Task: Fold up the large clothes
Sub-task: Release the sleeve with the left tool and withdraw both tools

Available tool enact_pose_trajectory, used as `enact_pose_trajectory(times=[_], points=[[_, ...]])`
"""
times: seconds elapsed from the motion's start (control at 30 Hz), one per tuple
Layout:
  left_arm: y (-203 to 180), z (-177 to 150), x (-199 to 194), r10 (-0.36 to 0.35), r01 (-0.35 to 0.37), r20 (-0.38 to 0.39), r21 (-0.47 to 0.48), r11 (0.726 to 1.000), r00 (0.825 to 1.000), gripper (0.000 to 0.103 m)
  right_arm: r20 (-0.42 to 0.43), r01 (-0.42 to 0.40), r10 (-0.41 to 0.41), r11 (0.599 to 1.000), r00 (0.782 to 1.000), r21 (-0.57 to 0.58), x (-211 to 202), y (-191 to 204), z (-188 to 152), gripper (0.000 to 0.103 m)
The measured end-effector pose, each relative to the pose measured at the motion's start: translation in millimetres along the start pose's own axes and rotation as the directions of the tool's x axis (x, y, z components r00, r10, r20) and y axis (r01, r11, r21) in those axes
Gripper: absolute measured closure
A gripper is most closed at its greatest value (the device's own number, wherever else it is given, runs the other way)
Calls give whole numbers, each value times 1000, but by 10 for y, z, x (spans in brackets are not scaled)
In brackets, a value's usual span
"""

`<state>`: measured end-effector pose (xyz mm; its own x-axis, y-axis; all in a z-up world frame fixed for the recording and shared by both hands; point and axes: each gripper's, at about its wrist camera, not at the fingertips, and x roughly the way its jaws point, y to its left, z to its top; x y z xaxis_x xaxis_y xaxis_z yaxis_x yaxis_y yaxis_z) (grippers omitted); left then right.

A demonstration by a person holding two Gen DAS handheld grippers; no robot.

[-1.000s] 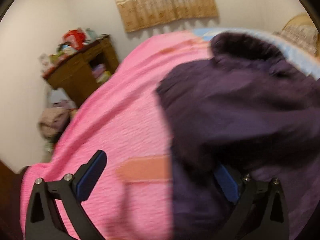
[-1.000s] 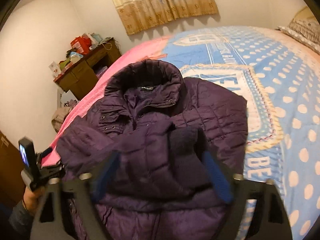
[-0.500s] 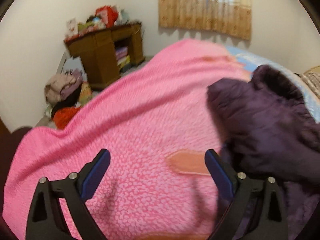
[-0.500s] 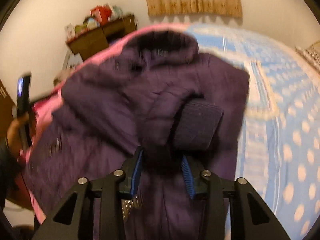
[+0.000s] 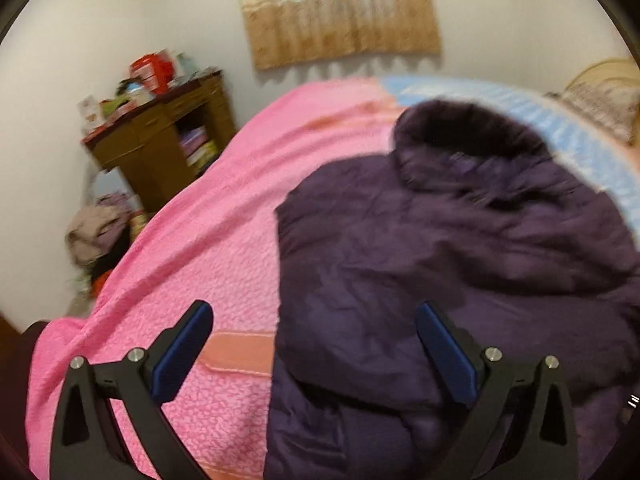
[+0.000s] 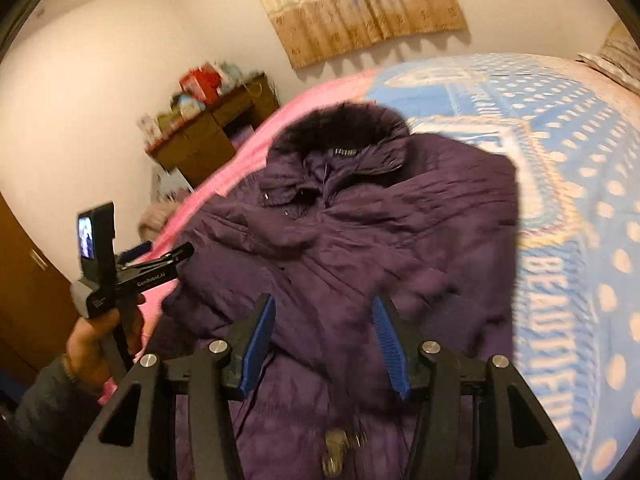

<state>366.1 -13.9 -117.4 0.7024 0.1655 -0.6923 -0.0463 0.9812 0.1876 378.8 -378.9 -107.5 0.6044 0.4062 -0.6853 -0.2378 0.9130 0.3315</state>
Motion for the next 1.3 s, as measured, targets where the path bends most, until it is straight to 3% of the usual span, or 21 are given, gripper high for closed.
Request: enact_pose_trajectory(times=[0.03, 0.13, 0.27, 0.33, 0.43, 0.6, 0.7, 0.77, 0.83, 0.93, 1.0, 1.1, 1.17, 1.3], points=[[17, -16, 91, 6, -6, -34, -8, 1000, 999, 0, -7, 33, -33, 999, 999, 2, 101, -4, 22, 51], [218, -112, 346, -83, 71, -111, -104, 992, 990, 0, -42, 93, -92, 995, 995, 29, 366, -143, 40, 51], [484, -267, 518, -247, 216, -107, -240, 946, 963, 0, -50, 116, -116, 993, 992, -19, 541, -214, -16, 51], [515, -291, 541, -270, 236, -98, -269, 934, 958, 0, -39, 132, -134, 990, 990, -50, 591, -200, -51, 51], [436, -284, 502, -243, 217, -88, -238, 947, 966, 0, -24, 164, -166, 983, 986, -78, 697, -156, -59, 51], [467, -276, 452, -242, 215, -82, -251, 944, 967, 0, -30, 216, -221, 969, 975, -124, 707, -71, -97, 51], [448, -160, 179, -121, 116, -10, -216, 969, 993, 0, -35, 246, -254, 957, 967, -150, 727, -18, -87, 51], [420, -80, -35, -136, 144, 51, -218, 965, 989, 0, -39, 281, -292, 943, 956, -177, 695, 58, -54, 51], [338, 4, -145, -144, 156, 76, -192, 969, 987, 0, 6, 318, -321, 935, 947, -157, 548, 160, -9, 51], [100, 116, -163, -103, 113, 100, -97, 989, 990, 0, 103, 346, -334, 926, 937, -149, 346, 393, 52, 45], [-34, 166, -30, -70, 73, 72, -44, 996, 995, 0, 104, 343, -328, 918, 939, -199, 409, 555, 92, 35], [-118, 171, 323, 10, -10, -7, -1, 1000, 1000, 0, 68, 350, -344, 905, 936, -240, 634, 611, 104, 35], [-83, 115, 533, 5, -6, -69, -10, 1000, 998, 0, 25, 332, -337, 910, 941, -247, 799, 561, 71, 35], [-28, 35, 635, -33, 30, -76, -39, 999, 997, 0, 16, 314, -319, 918, 947, -242, 933, 476, -31, 34]])
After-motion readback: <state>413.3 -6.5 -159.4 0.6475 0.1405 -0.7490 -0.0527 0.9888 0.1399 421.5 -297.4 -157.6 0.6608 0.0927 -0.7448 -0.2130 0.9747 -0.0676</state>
